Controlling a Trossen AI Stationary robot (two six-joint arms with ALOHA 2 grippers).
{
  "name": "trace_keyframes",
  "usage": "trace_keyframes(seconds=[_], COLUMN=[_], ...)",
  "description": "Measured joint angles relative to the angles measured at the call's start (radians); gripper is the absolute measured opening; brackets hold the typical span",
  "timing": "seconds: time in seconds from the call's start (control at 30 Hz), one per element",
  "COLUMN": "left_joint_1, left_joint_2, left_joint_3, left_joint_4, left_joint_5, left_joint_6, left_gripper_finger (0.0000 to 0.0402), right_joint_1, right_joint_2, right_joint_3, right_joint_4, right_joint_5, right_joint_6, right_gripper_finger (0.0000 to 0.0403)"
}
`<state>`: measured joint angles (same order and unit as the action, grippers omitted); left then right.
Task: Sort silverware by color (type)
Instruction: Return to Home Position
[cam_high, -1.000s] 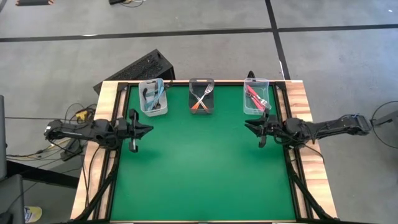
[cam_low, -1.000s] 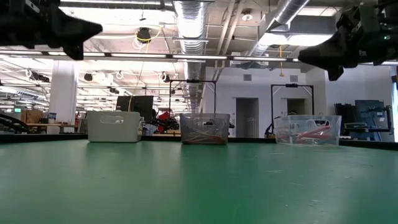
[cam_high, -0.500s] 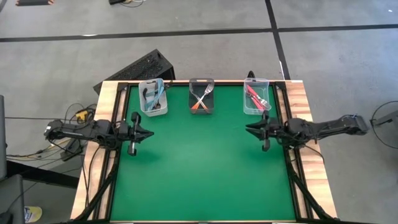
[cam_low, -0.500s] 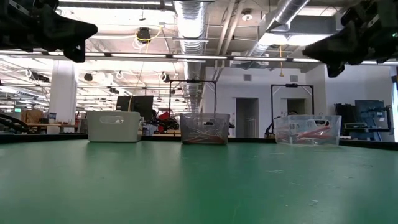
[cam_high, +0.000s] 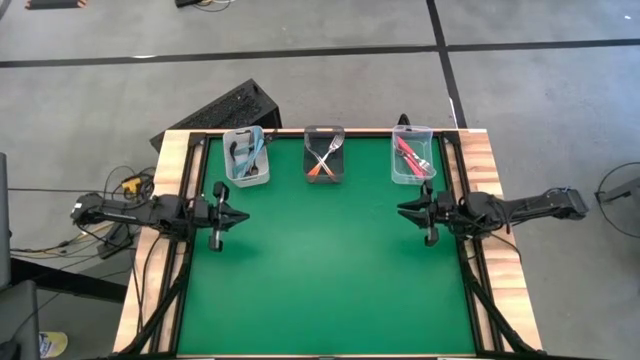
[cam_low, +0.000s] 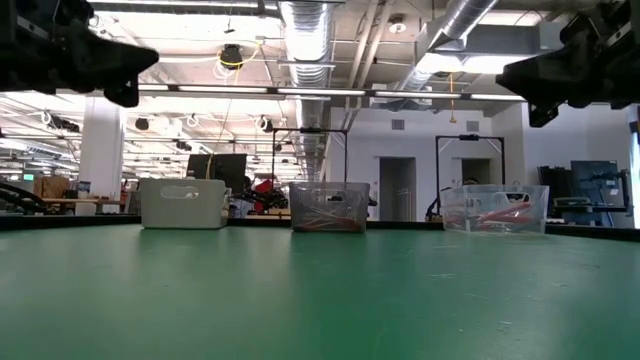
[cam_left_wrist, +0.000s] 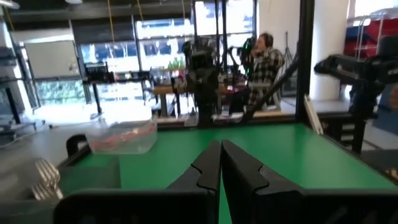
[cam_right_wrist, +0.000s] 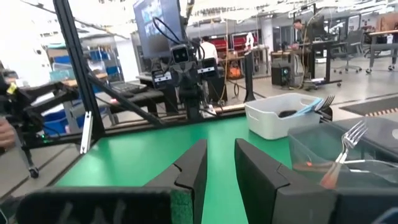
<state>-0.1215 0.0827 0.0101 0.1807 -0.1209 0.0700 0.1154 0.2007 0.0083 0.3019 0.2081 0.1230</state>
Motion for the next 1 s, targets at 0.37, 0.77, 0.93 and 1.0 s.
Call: trace_keyframes(seconds=[0.37,0.77,0.93,1.0], left_joint_1=[0.000,0.000,0.000,0.000], left_joint_2=[0.012,0.012,0.012,0.012], left_joint_3=[-0.001,-0.002,-0.003,-0.003], left_joint_4=[-0.129,-0.129,-0.129,-0.129], left_joint_5=[-0.018,-0.018,-0.018,-0.018], left_joint_6=[-0.082,-0.078,-0.071,-0.079], left_gripper_finger=[0.0004,0.0004,0.0004,0.0004], right_joint_1=[0.000,0.000,0.000,0.000], right_joint_2=[0.003,0.003,0.003,0.003], right_joint_3=[-0.001,-0.002,-0.002,-0.002], right_joint_4=[-0.098,-0.194,-0.234,-0.238], right_joint_5=[0.006,0.006,0.006,0.006], right_joint_6=[0.034,0.035,0.035,0.035], right_gripper_finger=[0.0107,0.0107,0.0107,0.0107])
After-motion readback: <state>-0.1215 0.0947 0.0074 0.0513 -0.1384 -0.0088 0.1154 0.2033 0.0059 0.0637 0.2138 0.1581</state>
